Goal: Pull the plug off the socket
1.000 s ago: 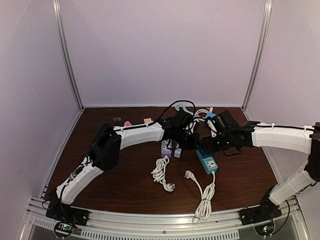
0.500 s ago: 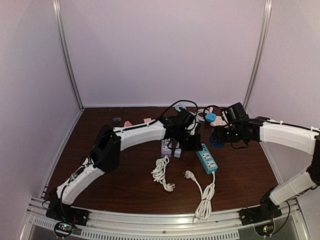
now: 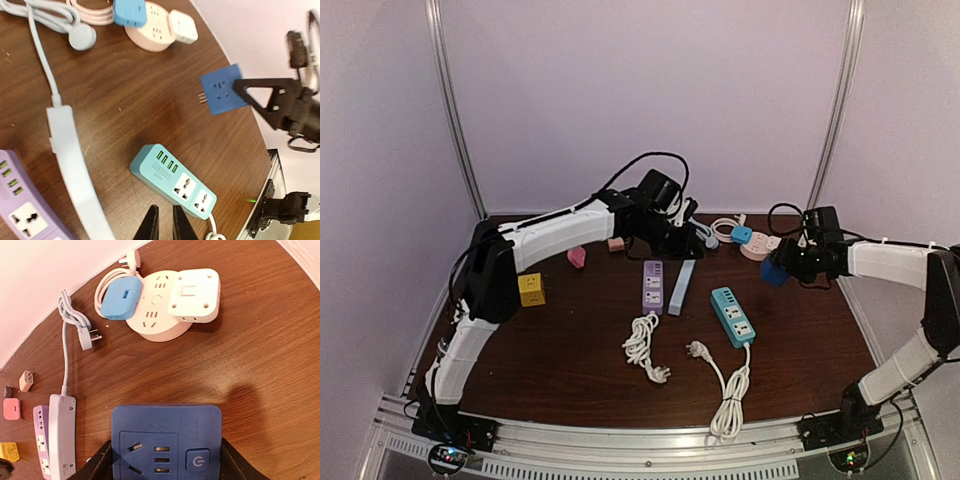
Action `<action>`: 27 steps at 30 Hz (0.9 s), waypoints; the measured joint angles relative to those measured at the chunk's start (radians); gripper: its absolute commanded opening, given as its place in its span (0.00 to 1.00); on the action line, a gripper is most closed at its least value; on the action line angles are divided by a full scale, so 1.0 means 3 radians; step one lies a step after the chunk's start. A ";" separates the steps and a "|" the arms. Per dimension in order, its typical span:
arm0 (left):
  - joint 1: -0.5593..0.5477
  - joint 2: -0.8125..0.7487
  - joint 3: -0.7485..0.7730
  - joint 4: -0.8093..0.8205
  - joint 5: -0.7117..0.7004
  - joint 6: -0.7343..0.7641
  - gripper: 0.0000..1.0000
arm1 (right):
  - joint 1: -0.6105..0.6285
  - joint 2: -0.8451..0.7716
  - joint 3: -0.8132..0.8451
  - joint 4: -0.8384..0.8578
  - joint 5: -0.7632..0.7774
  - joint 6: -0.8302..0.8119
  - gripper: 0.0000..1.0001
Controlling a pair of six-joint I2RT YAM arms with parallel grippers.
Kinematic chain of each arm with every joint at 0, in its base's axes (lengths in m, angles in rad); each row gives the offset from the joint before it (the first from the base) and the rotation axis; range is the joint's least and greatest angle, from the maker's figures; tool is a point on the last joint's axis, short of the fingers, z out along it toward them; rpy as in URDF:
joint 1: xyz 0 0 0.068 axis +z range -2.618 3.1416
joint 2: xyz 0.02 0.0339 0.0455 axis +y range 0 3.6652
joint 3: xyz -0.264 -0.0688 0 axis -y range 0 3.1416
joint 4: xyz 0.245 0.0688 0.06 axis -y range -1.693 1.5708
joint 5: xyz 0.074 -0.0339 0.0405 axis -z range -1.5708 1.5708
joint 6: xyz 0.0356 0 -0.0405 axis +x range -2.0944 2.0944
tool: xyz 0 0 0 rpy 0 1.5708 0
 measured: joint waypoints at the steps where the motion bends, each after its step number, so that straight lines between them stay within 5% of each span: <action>1: 0.0046 -0.0126 -0.0071 0.0003 -0.0001 0.0028 0.12 | -0.0058 0.0038 -0.0037 0.0075 -0.0072 0.0046 0.35; 10: 0.0439 -0.0739 -0.0411 -0.0009 0.0003 0.0261 0.13 | -0.0408 0.0412 -0.0324 0.0791 -0.0676 0.0501 0.42; 19: 0.0551 -0.0816 -0.0692 -0.0121 0.0032 0.0425 0.13 | -0.0558 0.0367 -0.0721 0.1345 -0.0933 0.0818 0.67; 27: 0.0551 -0.0851 -0.0795 -0.0111 0.0065 0.0449 0.13 | -0.0682 0.0186 -0.0832 0.1077 -0.0916 0.0769 0.89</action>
